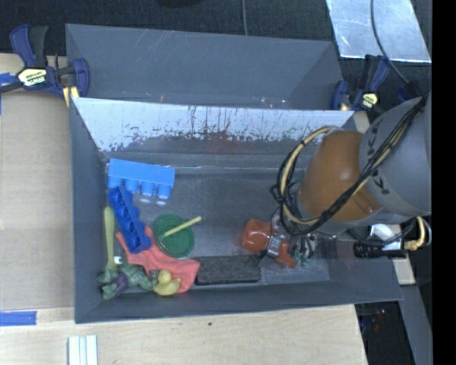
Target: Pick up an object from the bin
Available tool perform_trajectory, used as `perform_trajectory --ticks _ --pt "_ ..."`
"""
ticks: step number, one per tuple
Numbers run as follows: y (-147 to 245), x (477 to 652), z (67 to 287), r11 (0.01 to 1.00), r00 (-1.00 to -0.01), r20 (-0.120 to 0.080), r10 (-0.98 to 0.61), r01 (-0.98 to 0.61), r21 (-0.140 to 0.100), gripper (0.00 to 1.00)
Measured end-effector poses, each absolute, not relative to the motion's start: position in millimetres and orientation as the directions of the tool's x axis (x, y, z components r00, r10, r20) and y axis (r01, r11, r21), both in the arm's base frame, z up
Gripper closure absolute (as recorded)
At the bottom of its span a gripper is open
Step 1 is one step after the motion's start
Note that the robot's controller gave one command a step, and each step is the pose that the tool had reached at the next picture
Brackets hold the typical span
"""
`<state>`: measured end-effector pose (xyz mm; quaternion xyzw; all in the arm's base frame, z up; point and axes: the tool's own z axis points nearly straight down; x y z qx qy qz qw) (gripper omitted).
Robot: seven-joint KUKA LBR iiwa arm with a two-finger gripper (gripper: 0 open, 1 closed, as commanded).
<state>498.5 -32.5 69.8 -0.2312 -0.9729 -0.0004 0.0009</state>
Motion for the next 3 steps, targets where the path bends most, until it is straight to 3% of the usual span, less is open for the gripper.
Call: perform_trajectory --ticks 1,2,3 --pt "-32 498.5 70 0.893 -0.893 0.002 0.45 0.45 0.0 1.0" --pt "-27 506.9 135 0.899 -0.899 0.003 0.438 0.438 -0.001 1.0" --pt "-29 505.1 218 0.897 -0.897 0.006 0.442 0.442 -0.002 1.0"
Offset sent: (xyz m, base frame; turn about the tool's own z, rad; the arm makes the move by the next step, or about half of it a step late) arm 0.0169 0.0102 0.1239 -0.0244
